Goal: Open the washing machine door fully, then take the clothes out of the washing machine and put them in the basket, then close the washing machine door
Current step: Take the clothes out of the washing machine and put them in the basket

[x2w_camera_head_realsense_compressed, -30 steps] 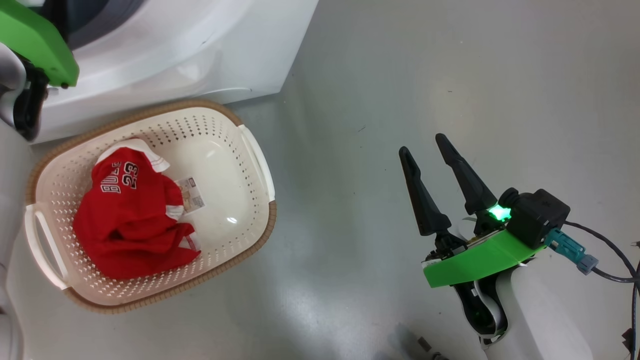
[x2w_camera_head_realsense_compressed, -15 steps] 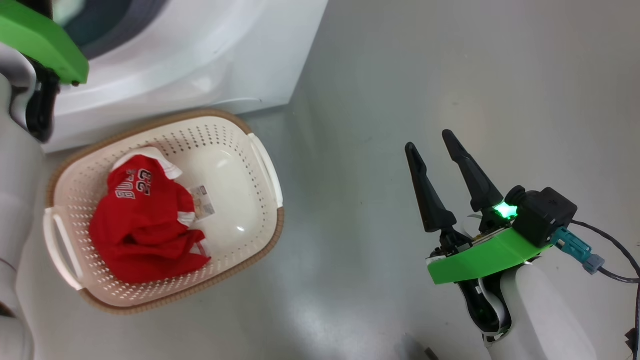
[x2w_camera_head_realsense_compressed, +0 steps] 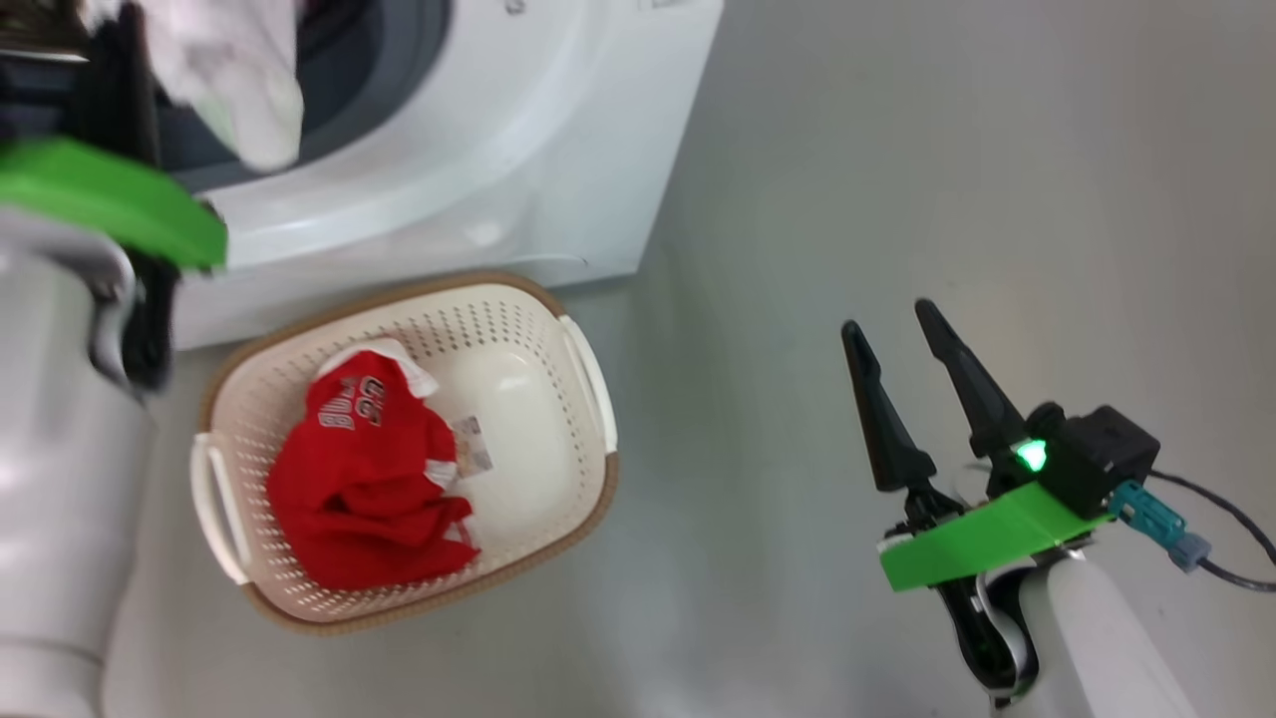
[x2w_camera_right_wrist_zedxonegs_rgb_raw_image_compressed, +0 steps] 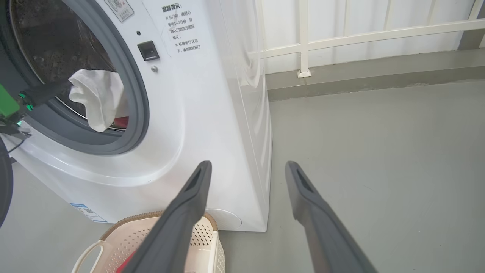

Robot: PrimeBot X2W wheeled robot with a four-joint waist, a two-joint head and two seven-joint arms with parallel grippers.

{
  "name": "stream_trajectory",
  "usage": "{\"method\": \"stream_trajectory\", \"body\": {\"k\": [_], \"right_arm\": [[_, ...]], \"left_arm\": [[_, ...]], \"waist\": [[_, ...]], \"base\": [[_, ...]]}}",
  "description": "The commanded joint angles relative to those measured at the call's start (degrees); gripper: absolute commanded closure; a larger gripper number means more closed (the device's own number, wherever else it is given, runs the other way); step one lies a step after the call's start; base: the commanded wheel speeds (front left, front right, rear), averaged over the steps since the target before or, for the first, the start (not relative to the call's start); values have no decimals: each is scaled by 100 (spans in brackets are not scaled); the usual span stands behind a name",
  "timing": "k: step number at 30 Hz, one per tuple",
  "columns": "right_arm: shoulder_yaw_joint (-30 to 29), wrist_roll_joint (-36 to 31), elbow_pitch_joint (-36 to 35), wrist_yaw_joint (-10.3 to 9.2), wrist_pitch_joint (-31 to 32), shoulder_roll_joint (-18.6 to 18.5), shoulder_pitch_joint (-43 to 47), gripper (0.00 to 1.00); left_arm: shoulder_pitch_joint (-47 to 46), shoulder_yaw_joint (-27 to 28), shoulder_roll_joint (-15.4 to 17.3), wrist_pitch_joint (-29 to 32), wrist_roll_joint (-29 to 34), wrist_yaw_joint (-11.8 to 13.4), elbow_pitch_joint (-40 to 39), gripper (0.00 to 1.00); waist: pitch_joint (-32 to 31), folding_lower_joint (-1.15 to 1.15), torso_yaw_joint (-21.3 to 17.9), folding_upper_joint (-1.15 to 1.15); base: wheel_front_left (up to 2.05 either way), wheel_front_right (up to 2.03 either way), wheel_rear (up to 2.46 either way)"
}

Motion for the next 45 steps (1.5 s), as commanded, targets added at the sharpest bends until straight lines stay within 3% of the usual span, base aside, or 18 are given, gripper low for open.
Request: {"method": "stream_trajectory", "body": {"k": [1,13,18,23,37,41,45], "right_arm": [[86,-49,-101,56,-27,-2,157,0],[-63,-14,-43,56,-27,-122,505,0],[-83,-3,-54,56,-27,-140,569,0],[-118,5,-81,56,-27,-156,612,0],[-132,4,-87,56,-27,-183,717,0],[-126,9,-99,56,-27,-192,725,0],[-93,14,-97,56,-27,-185,699,0]], "left_arm": [[144,297,174,-46,141,39,-293,100],[1843,1873,-420,-46,1347,-122,-2199,100],[2274,2227,-596,-46,1600,-170,-2858,100],[2880,2552,-867,-47,1861,-210,-4039,100],[4018,2551,-1234,-47,2088,-227,-6531,100],[4294,2314,-1256,-47,2136,-227,-6680,100],[4537,2054,-1272,-47,2071,-228,-6263,100]], "waist": [[-281,0,219,0],[-796,0,542,0],[-865,0,587,0],[-904,0,624,0],[-1017,0,676,0],[-1004,0,681,0],[-958,0,660,0]], "base": [[0,0,0],[0,0,0],[0,0,0],[0,0,0],[0,0,0],[0,0,0],[0,0,0]]}}
